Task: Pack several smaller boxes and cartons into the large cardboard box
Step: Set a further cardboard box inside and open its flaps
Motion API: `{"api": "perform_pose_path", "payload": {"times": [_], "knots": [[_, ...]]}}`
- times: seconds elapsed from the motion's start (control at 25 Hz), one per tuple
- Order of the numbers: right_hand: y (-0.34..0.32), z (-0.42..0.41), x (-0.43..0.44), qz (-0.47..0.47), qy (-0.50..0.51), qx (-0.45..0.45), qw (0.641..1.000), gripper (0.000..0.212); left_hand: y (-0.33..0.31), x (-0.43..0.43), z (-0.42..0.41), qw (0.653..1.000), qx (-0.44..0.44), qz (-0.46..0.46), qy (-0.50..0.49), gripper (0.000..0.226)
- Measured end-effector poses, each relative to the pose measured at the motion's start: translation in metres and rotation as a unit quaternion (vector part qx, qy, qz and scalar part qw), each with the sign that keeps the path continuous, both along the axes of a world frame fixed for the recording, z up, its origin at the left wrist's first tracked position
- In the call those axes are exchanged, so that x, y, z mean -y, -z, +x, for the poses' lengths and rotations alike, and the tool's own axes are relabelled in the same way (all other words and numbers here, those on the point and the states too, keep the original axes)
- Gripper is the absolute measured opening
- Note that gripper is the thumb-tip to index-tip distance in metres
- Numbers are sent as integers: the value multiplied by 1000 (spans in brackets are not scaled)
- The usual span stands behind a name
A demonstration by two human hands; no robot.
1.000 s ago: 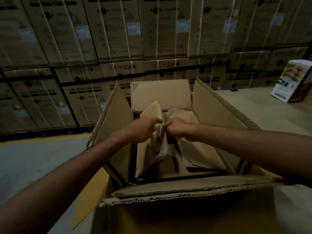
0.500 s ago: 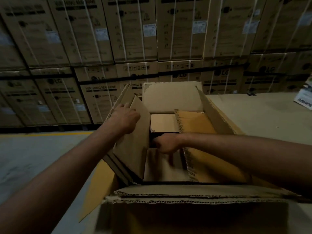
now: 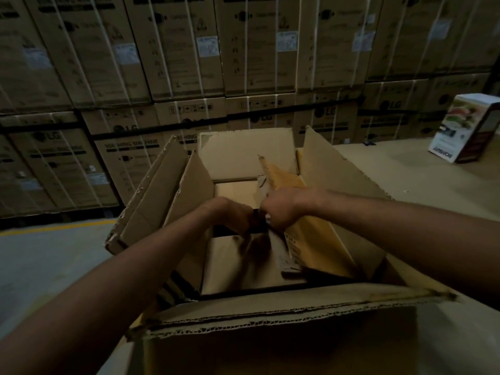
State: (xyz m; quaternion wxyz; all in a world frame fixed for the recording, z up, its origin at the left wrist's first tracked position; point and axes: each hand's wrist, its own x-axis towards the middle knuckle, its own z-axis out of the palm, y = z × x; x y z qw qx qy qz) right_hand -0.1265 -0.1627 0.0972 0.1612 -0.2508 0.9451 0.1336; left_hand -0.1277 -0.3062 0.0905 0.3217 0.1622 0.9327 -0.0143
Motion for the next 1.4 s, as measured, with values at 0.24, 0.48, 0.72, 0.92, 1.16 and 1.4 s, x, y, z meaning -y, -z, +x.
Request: {"api": "perform_pose_path", "payload": {"times": [0.24, 0.48, 0.72, 0.92, 1.16, 1.4], "knots": [[-59, 5, -55, -38, 111, -27, 993, 57, 15, -36, 3, 997, 37, 61, -13, 69], [-40, 23, -101, 45, 194, -44, 979, 47, 25, -41, 3, 977, 0, 181, -114, 75], [-18, 7, -82, -210, 120, -15, 970, 59, 5, -57, 16, 828, 20, 490, -272, 51], [-35, 5, -97, -238, 184, -35, 953, 22, 8, -91, 31, 816, 94, 527, -217, 48], [-27, 11, -125, 125, 95, -206, 966, 26, 24, -144, 61, 883, 164, 432, -83, 79], [6, 4, -89, 112, 62, -127, 984, 19, 26, -96, 31, 948, 52, 314, -20, 56]]}}
